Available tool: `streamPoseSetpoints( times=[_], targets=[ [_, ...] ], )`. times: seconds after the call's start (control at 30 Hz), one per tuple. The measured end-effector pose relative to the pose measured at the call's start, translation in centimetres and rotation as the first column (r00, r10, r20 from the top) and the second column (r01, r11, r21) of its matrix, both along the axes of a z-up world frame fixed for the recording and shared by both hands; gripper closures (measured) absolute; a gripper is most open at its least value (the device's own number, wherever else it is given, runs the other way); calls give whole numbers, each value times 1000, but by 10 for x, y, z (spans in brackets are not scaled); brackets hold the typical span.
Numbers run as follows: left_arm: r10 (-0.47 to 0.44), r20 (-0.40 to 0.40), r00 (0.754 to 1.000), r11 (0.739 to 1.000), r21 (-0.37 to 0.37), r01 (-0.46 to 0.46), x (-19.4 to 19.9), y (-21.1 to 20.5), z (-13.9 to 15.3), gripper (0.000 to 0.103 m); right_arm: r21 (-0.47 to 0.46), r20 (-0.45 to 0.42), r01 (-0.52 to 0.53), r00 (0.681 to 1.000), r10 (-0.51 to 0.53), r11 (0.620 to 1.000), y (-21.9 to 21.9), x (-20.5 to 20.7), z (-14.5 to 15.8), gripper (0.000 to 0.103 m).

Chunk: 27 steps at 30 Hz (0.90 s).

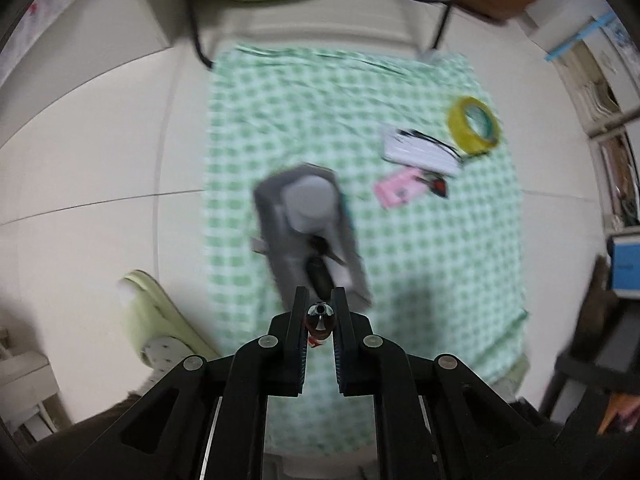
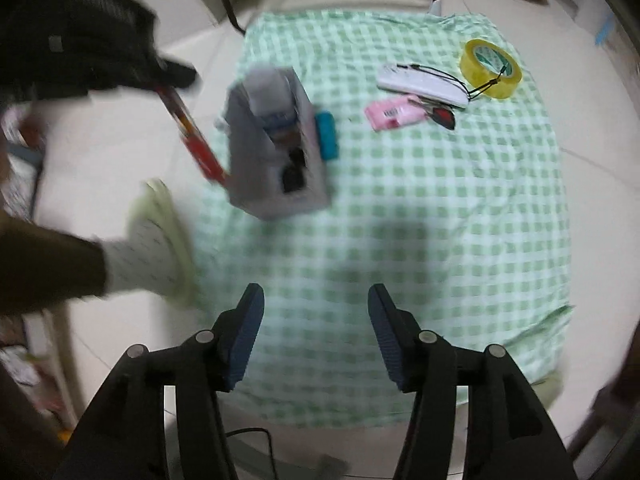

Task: Organize rigid objects
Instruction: 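Pass the red pen from the right gripper into the left gripper, then lower the red pen into the grey box with the left gripper and open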

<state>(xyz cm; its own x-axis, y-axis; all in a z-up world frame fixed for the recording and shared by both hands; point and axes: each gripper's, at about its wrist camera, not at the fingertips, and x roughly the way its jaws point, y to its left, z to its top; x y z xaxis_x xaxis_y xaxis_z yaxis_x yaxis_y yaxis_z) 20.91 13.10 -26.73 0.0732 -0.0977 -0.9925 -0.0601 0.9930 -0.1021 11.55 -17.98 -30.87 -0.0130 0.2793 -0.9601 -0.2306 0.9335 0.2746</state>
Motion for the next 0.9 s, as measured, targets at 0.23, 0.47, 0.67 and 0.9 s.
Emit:
streamPoseSetpoints(
  times=[0.23, 0.47, 0.67, 0.9],
  targets=[
    [77, 7, 997, 997, 18, -77, 14, 3, -31, 95, 63, -35, 16, 999, -14, 998, -5, -5, -10, 44],
    [115, -27, 993, 993, 37, -114, 24, 4, -47, 95, 67, -34, 132, 991, -130, 989, -24, 0, -19, 43],
    [175, -99, 980, 984, -24, -179, 37, 12, -72, 94, -20, -23, 157, 987, -158, 987, -36, 9, -30, 43],
    [146, -98, 984, 987, 81, -138, 39, -1, -76, 38, -9, -21, 154, 988, -155, 988, -36, 13, -33, 18]
  ],
)
